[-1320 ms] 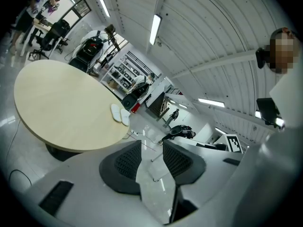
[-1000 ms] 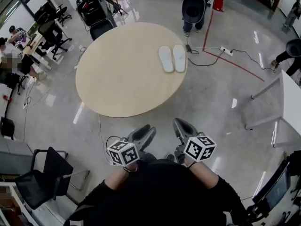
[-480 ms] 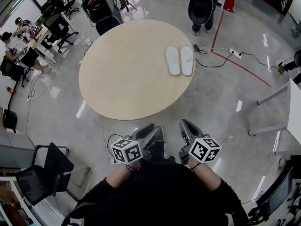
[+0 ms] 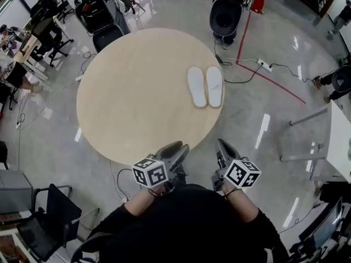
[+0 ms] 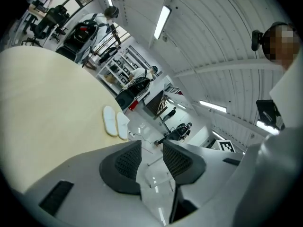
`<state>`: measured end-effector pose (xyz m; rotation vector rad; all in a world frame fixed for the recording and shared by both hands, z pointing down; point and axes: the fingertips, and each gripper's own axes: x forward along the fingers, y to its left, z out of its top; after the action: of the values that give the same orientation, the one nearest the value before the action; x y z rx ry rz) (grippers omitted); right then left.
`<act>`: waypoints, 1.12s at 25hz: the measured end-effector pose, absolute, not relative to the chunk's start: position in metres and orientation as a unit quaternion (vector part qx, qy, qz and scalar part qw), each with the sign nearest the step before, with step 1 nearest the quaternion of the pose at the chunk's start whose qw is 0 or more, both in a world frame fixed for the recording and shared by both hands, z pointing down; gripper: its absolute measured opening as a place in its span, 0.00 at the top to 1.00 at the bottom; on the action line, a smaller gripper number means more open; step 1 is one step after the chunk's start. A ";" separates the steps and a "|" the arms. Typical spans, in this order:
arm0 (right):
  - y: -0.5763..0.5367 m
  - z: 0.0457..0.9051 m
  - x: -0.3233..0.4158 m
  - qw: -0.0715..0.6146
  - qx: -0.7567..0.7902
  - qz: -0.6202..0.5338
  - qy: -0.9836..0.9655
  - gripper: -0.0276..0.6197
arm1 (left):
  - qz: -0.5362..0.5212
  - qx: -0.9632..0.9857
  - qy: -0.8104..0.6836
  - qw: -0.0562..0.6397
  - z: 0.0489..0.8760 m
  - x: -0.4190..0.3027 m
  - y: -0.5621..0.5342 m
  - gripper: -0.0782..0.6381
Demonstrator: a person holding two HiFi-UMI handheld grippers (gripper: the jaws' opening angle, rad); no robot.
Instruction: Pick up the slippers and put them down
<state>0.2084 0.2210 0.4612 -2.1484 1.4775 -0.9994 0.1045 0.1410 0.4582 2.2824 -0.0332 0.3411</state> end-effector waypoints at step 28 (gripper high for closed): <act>0.048 0.607 0.502 0.067 -0.798 -0.394 0.451 0.87 | 0.255 0.904 -0.109 0.325 0.592 0.385 -0.071 0.67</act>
<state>0.5023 0.0482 0.6069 -2.4059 1.3598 -1.1864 0.3847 -0.0709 0.5921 2.3716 -0.2854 0.6684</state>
